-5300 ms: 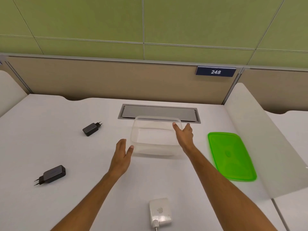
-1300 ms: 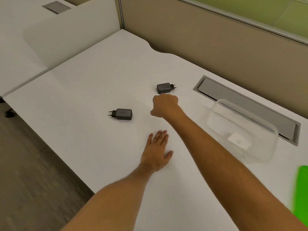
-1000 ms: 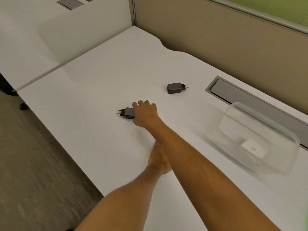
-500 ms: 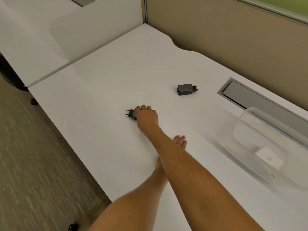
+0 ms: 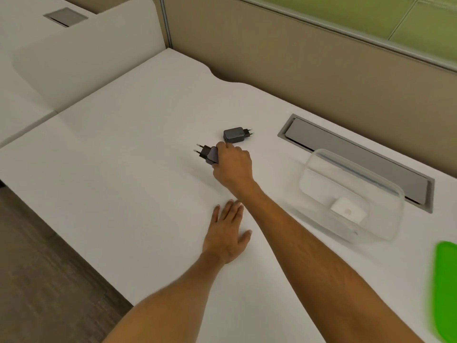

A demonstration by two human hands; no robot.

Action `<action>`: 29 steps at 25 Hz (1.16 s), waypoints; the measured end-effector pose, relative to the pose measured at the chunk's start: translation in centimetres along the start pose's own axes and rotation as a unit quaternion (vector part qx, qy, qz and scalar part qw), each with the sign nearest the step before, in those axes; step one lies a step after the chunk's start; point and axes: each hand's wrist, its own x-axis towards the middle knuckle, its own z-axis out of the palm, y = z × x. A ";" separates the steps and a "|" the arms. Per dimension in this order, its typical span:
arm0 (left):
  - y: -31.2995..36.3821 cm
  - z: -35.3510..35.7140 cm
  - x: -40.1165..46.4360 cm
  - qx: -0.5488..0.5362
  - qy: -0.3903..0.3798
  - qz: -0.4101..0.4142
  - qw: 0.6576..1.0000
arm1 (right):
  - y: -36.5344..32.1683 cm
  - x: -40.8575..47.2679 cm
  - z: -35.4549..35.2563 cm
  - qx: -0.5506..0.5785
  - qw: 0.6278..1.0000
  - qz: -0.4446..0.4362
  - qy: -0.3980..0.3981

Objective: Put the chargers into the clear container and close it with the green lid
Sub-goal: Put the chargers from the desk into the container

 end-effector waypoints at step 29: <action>0.3 -0.4 -0.2 0.006 -0.003 0.033 0.999 | 27.1 -11.6 -7.2 -0.107 0.959 0.262 -0.026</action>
